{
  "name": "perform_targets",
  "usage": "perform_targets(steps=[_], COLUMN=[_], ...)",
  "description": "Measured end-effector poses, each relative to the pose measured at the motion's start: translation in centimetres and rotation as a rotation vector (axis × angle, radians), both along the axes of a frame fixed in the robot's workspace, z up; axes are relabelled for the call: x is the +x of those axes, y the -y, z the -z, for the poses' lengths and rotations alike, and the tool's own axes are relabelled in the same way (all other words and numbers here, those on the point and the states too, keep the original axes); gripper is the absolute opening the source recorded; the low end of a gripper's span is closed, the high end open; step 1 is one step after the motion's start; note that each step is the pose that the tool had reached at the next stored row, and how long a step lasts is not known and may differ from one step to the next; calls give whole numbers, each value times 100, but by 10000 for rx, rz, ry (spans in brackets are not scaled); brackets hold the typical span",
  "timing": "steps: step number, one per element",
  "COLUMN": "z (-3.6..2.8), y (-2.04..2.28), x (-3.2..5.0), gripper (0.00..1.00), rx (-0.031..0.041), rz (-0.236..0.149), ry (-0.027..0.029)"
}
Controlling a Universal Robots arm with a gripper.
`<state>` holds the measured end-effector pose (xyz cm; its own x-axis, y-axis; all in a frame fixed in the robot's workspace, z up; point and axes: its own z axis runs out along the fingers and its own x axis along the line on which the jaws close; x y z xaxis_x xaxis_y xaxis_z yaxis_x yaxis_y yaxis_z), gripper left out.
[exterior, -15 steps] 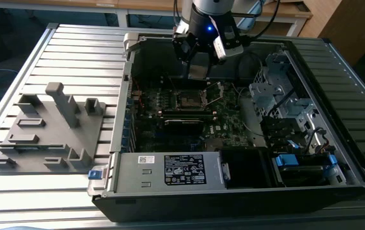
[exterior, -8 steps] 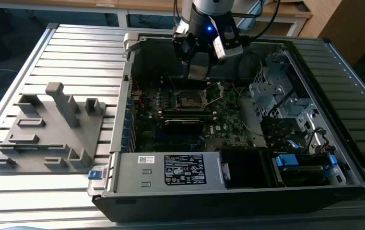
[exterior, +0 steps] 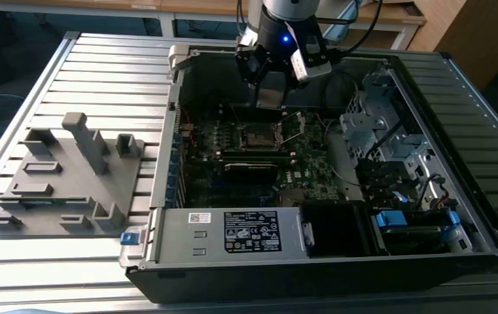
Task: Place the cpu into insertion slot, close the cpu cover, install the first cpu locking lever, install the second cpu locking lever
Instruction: 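Place the cpu into insertion slot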
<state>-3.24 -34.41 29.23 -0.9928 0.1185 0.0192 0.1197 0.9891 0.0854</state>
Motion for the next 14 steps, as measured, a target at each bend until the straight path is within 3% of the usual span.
perform_targets(steps=[14], z=[1], y=[0], x=[0], gripper=[54], rx=[0], rz=[95], ry=[0])
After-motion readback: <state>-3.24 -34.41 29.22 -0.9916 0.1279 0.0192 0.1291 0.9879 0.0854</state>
